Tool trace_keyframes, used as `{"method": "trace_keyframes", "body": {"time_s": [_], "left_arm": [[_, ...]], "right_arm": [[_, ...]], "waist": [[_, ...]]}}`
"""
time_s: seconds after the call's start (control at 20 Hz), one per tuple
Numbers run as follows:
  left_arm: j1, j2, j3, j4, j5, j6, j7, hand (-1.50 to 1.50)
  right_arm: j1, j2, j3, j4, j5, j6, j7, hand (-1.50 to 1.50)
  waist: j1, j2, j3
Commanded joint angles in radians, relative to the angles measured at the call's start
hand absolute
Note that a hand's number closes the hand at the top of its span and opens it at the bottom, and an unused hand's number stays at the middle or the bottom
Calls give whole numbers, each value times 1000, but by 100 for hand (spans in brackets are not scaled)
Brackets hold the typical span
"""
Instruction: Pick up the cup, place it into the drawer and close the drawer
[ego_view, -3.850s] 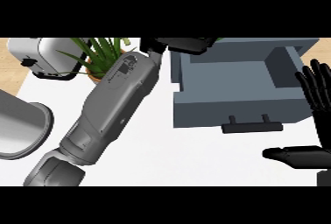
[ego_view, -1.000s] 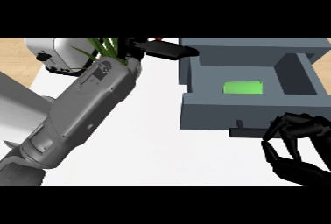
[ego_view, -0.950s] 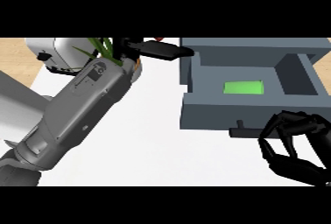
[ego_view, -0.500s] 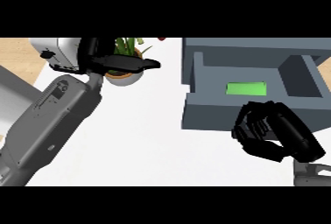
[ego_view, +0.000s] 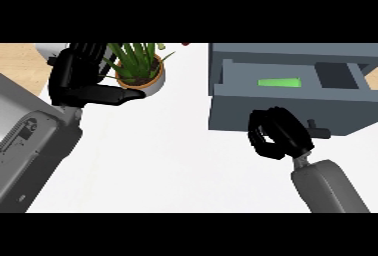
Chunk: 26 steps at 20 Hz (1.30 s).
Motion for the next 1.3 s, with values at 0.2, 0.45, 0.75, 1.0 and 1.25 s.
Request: {"method": "trace_keyframes", "body": {"time_s": [0.2,0.45,0.75,1.0,1.25], "left_arm": [[151,78,79,-124,17,-82,11,-150],[232,88,109,-111,12,-161,-55,-150],[217,102,145,-62,19,-219,-59,-150],[221,81,128,-62,13,-247,-76,-150],[222,54,112,-57,10,-247,-71,-150]], "right_arm": [[-296,75,-87,538,61,-162,-128,150],[-463,58,-178,775,14,-147,-208,150],[-553,1,-243,992,4,-186,-304,150],[-674,-43,-277,1042,-17,-89,-251,150],[-650,-75,-299,1060,-37,-90,-311,150]], "waist": [[-1,6,1],[8,12,1],[27,27,2],[51,39,2],[58,48,3]]}}
